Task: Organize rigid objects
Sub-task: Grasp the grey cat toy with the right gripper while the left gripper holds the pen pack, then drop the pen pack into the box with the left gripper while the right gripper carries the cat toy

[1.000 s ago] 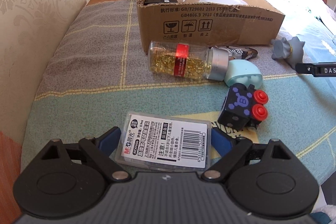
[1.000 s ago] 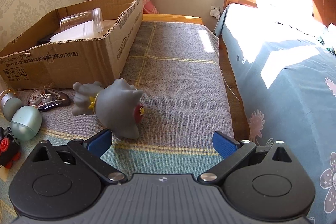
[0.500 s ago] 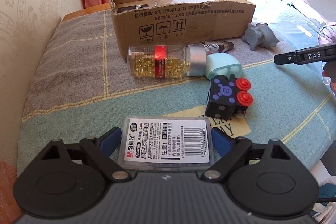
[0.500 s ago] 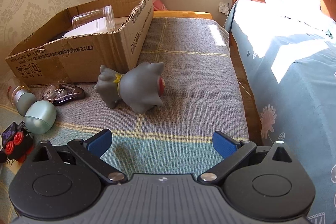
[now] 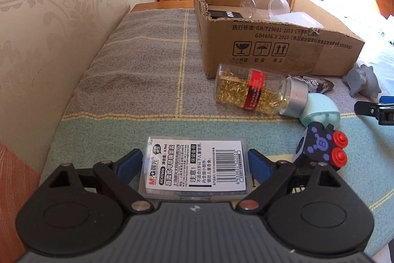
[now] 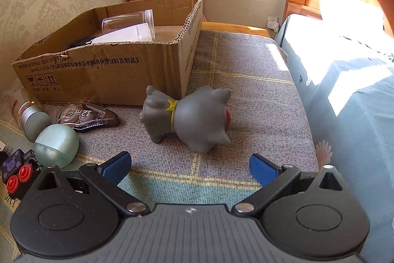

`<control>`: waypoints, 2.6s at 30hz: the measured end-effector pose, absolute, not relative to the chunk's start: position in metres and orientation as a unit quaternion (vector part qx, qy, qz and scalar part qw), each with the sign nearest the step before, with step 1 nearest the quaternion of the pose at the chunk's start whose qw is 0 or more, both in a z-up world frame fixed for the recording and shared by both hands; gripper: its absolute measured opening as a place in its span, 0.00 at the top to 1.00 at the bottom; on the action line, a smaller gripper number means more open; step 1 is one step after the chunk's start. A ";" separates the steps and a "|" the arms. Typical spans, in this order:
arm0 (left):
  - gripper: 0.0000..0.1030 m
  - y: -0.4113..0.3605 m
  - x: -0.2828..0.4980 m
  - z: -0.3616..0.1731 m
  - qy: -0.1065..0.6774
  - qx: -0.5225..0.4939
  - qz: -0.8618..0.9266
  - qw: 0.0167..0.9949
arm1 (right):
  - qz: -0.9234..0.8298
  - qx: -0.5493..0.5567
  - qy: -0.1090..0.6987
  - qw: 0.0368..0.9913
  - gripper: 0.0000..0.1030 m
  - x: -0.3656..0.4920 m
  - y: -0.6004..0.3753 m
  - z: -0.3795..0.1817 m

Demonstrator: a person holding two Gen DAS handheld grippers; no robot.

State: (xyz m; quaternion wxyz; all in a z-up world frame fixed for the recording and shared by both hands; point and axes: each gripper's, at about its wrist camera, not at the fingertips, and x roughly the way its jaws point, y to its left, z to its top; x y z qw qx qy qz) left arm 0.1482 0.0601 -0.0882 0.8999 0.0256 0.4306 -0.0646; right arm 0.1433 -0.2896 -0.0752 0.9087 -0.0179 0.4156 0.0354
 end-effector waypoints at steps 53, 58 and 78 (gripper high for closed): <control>0.12 0.060 0.145 -0.078 0.436 0.038 -0.073 0.896 | 0.047 -0.071 0.405 0.910 0.25 0.162 -0.286 -0.049; 0.12 0.058 0.141 -0.068 0.430 0.041 -0.077 0.898 | 0.074 -0.081 0.399 0.910 0.25 0.155 -0.285 -0.029; 0.12 0.030 0.195 0.015 0.336 0.028 -0.100 0.936 | 0.152 -0.099 0.336 0.924 0.25 0.190 -0.253 0.022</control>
